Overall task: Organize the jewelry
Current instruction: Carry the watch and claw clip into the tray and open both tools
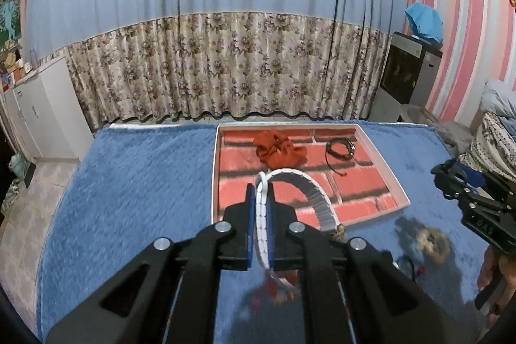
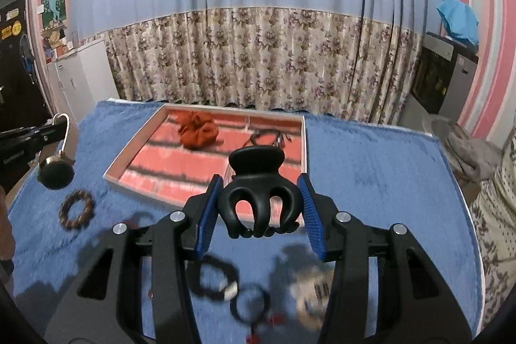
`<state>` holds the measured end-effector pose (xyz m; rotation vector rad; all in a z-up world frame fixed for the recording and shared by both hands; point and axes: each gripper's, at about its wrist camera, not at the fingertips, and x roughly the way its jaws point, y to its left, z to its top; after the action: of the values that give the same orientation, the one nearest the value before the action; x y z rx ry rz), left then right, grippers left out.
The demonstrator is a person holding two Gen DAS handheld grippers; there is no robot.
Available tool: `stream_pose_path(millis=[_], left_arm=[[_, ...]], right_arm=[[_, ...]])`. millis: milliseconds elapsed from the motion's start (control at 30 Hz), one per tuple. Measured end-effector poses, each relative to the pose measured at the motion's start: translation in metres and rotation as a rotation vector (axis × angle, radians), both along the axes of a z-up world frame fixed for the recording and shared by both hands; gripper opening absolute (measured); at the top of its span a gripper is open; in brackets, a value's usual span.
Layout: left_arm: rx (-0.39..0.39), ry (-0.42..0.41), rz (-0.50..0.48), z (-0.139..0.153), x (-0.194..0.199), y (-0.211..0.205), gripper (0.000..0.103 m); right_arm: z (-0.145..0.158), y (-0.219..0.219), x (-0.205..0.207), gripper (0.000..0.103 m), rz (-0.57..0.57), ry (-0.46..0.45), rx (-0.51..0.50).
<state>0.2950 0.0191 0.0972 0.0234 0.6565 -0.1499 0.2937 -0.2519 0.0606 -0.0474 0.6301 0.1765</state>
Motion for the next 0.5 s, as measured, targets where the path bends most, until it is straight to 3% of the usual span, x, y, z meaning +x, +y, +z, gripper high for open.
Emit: stream_pose_path(millis=[133, 500], left_arm=[[0.011, 0.026, -0.002, -0.016, 0.043, -0.006, 0.006], [0.015, 0.174, 0.048, -0.084, 0.153, -0.011, 0.007]], right_arm=[[-0.016, 0.012, 0.047, 0.048, -0.02, 0.023, -0.041], [-0.087, 0.002, 0.154, 0.048, -0.124, 0.204, 0.005]])
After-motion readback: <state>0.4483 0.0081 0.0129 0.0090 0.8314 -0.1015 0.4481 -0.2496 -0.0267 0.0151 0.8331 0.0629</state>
